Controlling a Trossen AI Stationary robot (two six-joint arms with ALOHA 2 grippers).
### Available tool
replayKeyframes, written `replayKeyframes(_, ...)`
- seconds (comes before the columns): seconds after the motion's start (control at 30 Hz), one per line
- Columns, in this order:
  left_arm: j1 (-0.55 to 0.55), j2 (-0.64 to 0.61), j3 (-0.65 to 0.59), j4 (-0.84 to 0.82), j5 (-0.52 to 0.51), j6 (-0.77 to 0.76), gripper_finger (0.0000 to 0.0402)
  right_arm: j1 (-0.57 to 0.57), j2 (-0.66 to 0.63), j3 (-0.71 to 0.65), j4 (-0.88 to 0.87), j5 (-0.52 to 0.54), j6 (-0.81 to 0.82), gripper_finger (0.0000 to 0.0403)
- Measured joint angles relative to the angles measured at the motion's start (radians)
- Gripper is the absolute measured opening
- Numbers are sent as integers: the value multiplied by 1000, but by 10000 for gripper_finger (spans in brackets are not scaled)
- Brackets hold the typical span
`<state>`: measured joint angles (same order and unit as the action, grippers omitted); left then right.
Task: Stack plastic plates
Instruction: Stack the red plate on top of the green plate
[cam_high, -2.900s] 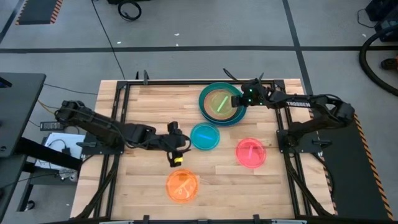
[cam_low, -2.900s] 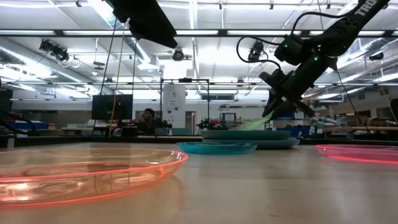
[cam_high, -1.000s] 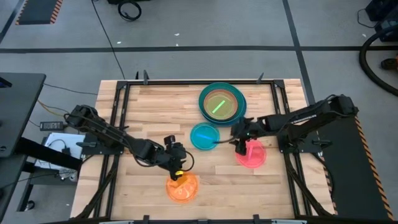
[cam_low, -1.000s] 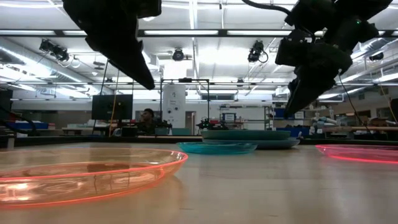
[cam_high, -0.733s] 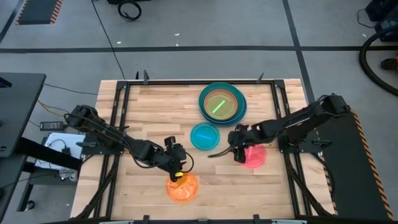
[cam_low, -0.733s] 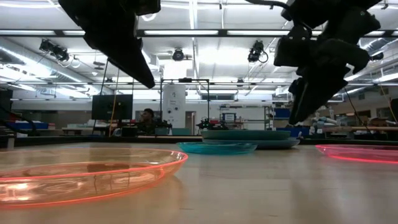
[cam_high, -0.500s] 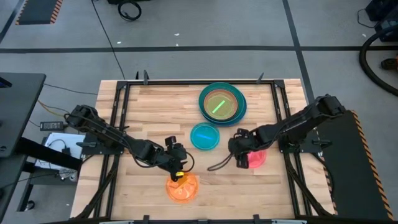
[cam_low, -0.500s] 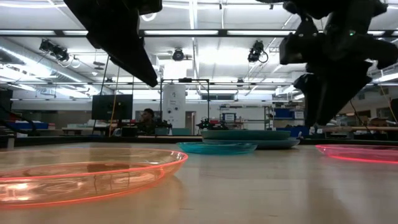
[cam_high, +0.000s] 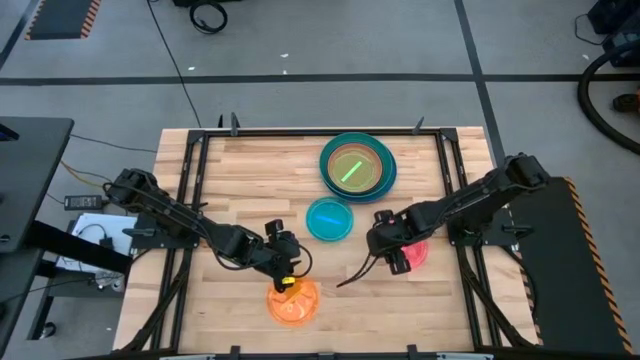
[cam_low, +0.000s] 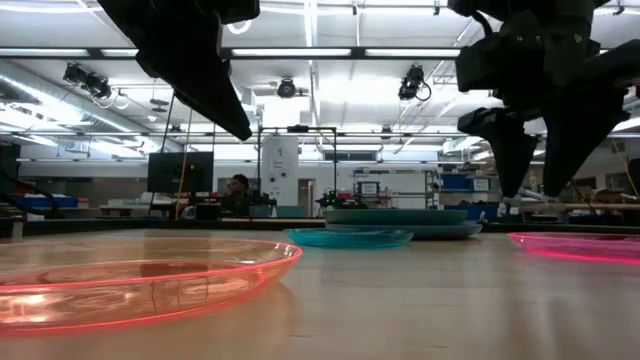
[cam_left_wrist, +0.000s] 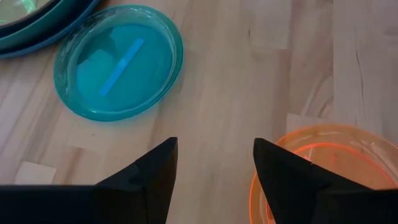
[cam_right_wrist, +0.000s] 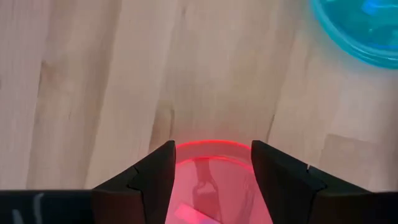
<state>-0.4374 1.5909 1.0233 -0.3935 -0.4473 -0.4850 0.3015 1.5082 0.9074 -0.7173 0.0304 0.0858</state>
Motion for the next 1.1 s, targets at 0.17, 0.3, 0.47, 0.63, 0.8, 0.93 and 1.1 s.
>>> replayKeyframes(0.17, 2, 0, 0, 0, 0, 1, 217, -4, 76, 83, -129, 5, -124, 211)
replayKeyframes(0.3, 2, 0, 0, 0, 0, 0, 217, -15, 131, 139, -218, 44, -246, 208)
replayKeyframes(0.47, -4, 0, 0, 1, 0, -26, 217, -74, 186, 154, -221, 31, -330, 204)
replayKeyframes(0.63, -35, 0, 0, 0, 0, -28, 217, -138, 209, 154, -222, -33, -434, 197)
replayKeyframes(0.8, -68, 0, 0, 0, 0, -28, 217, -197, 207, 154, -221, -50, -515, 188)
replayKeyframes(0.93, -85, 0, 0, 0, 0, -33, 217, -237, 221, 154, -219, -86, -542, 187)
replayKeyframes(1.1, -84, 0, 0, 2, 0, -59, 217, -268, 256, 154, -229, -117, -562, 186)
